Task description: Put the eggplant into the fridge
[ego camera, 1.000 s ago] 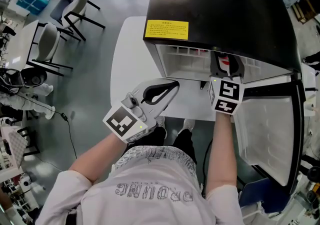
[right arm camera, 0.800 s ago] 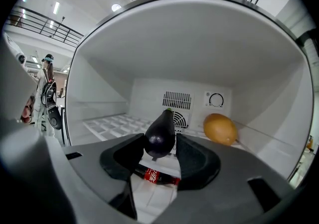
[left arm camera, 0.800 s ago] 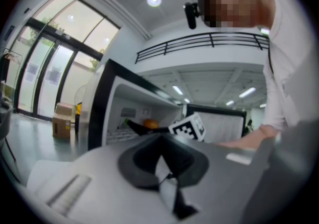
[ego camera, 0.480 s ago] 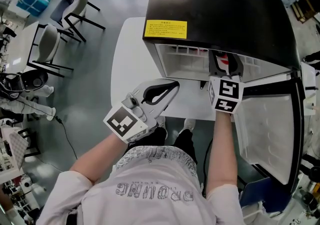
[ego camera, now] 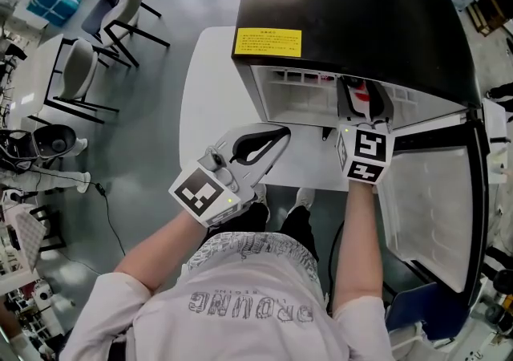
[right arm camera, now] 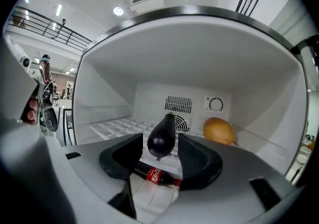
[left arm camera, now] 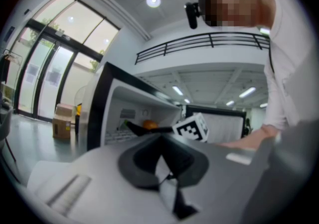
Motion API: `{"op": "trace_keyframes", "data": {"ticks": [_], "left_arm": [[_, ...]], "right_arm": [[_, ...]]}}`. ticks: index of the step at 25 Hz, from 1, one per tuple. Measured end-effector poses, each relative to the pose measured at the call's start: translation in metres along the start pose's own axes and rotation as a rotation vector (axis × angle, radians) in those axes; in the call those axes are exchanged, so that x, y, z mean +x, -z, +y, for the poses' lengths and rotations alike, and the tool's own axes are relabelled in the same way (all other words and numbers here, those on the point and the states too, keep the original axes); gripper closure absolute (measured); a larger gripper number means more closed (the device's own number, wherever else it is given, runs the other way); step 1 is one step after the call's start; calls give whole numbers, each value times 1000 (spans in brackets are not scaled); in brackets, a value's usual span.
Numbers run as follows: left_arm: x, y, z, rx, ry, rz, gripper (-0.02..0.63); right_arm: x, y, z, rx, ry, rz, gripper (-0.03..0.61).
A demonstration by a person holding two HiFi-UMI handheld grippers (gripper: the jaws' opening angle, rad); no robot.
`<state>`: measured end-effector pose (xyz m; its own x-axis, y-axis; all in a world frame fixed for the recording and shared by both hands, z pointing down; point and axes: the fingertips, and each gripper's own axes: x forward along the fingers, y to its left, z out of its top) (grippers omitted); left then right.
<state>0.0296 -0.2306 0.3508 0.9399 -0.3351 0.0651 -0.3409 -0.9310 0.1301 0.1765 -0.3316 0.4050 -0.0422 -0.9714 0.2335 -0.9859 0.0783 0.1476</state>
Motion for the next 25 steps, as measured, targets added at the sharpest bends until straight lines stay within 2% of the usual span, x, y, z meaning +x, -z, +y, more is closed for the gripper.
{"op": "trace_keyframes", "data": {"ticks": [9, 25], "left_arm": [[-5, 0, 1, -6, -22, -18, 607], [-5, -10, -3, -3, -52, -51, 609]], "right_arm": [[-31, -9, 6, 5, -14, -21, 373], [-85, -13, 44, -41, -149, -30, 425]]}}
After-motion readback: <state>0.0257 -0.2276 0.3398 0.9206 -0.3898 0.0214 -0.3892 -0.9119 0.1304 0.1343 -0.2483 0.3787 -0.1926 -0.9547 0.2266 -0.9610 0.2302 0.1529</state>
